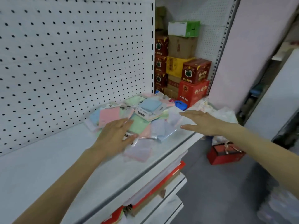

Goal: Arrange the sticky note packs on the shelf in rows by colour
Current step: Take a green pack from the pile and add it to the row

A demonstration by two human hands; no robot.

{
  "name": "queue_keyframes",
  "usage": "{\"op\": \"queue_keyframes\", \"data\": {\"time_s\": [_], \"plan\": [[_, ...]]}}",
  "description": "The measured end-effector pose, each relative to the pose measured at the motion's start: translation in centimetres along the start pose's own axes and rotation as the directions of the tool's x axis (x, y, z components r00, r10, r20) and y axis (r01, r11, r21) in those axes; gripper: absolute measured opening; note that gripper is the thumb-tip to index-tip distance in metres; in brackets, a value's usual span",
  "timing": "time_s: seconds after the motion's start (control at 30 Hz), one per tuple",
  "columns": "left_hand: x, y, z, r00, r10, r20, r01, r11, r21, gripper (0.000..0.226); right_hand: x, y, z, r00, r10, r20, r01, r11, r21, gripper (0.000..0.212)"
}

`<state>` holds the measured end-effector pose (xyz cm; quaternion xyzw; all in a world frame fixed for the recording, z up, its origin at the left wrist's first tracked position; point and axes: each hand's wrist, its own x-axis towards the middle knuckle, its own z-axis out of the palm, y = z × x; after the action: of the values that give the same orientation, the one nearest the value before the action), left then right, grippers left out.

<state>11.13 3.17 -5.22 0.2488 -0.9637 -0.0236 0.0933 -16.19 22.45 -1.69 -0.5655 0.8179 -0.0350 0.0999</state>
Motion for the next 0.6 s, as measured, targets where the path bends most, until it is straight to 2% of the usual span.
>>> {"op": "queue_keyframes", "data": {"time_s": [0.13, 0.2, 0.3, 0.47, 0.6], "plan": [[0.8, -0.2, 3.4, 0.995, 0.04, -0.086, -0.047, 0.996, -0.077, 0.072, 5.8, 0.5, -0.9, 0.996, -0.087, -0.001, 0.087, 0.991, 0.098, 0.063], [0.8, -0.5, 4.7, 0.992, 0.04, -0.117, -0.056, 0.988, -0.141, 0.062, 8.5, 0.0, -0.9, 0.993, -0.115, -0.02, 0.117, 0.972, 0.203, 0.059], [0.9, -0.9, 5.6, 0.984, 0.039, -0.175, -0.077, 0.974, -0.213, 0.06, 11.9, -0.9, -0.6, 0.991, -0.125, -0.05, 0.135, 0.92, 0.367, 0.053], [0.4, -0.9, 5.5, 0.978, 0.041, -0.207, -0.097, 0.959, -0.268, 0.058, 15.6, -2.5, 0.5, 0.996, -0.066, -0.067, 0.092, 0.817, 0.569, 0.044], [-1.0, -0.9, 5.4, 0.985, -0.003, -0.173, -0.051, 0.95, -0.309, 0.057, 17.8, -3.0, 1.1, 0.99, 0.035, -0.133, 0.047, 0.821, 0.57, 0.043]]}}
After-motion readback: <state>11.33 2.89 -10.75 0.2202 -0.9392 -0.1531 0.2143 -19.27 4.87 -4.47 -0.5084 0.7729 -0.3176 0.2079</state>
